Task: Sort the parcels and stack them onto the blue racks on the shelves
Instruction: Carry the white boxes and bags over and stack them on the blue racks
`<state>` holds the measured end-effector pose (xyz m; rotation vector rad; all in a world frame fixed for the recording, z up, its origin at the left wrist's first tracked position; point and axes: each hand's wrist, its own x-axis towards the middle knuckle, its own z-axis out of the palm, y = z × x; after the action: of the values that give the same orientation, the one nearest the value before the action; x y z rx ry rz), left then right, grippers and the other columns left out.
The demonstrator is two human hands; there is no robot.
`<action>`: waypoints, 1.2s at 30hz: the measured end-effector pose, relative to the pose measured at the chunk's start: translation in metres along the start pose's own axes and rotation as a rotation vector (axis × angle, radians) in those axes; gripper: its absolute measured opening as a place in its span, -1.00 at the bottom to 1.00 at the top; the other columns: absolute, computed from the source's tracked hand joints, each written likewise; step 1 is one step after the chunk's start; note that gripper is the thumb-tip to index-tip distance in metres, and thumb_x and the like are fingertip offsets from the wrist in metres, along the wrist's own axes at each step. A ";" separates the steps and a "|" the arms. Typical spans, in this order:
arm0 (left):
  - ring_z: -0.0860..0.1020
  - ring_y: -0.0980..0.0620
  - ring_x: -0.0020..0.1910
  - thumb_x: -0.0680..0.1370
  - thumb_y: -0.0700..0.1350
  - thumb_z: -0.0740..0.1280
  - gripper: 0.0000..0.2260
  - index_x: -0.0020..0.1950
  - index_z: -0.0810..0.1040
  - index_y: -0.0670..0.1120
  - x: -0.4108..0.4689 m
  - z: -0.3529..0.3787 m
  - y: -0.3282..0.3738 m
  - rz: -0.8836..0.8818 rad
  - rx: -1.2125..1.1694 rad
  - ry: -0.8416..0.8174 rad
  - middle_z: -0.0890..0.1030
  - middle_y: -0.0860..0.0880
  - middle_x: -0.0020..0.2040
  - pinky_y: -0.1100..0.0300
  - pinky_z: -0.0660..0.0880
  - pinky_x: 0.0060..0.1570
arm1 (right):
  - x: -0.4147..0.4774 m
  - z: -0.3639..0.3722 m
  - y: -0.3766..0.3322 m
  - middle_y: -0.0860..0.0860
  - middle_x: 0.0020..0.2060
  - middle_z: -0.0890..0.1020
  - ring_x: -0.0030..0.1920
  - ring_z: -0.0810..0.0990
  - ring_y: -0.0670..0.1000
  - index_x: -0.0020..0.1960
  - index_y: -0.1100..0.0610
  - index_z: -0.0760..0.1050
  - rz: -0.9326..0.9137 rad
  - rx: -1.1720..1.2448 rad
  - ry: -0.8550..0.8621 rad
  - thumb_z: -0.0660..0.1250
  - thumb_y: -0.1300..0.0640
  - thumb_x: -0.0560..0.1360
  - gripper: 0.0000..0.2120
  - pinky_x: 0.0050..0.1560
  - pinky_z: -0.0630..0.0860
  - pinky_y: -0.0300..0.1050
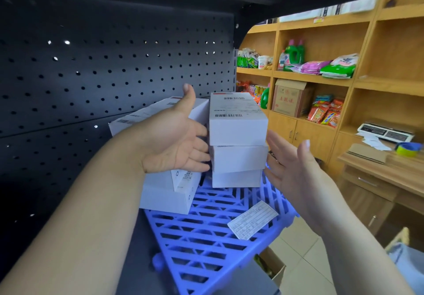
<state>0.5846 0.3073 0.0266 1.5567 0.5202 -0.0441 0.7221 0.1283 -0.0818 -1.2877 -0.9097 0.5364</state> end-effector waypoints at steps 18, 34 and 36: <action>0.37 -0.10 0.41 0.43 0.49 -0.22 -0.06 0.53 0.17 -0.19 0.018 0.012 -0.008 0.052 -0.010 0.083 0.37 -0.19 0.44 0.01 0.28 0.40 | 0.003 0.004 -0.002 -0.28 0.40 0.36 0.41 0.30 -0.23 0.51 -0.19 0.15 -0.004 0.039 -0.071 -0.01 -0.53 0.36 -0.20 0.43 0.17 -0.11; 0.44 -0.04 0.33 0.55 0.36 -0.14 -0.28 0.47 0.30 -0.10 0.019 0.020 -0.011 0.080 0.029 0.080 0.45 -0.13 0.39 0.07 0.33 0.31 | 0.003 0.011 -0.005 -0.31 0.36 0.38 0.40 0.30 -0.23 0.49 -0.18 0.16 0.010 0.016 -0.007 -0.11 -0.45 0.42 -0.29 0.35 0.21 -0.22; 0.43 -0.03 0.35 0.54 0.38 -0.15 -0.28 0.48 0.30 -0.06 0.020 0.021 -0.012 0.086 0.050 0.088 0.45 -0.11 0.40 0.09 0.33 0.31 | 0.001 0.014 -0.006 -0.32 0.36 0.36 0.40 0.29 -0.25 0.50 -0.19 0.15 0.007 0.007 -0.004 -0.07 -0.48 0.38 -0.25 0.36 0.19 -0.23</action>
<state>0.6040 0.2926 0.0074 1.6341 0.5243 0.0778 0.7105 0.1358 -0.0750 -1.2845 -0.9066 0.5470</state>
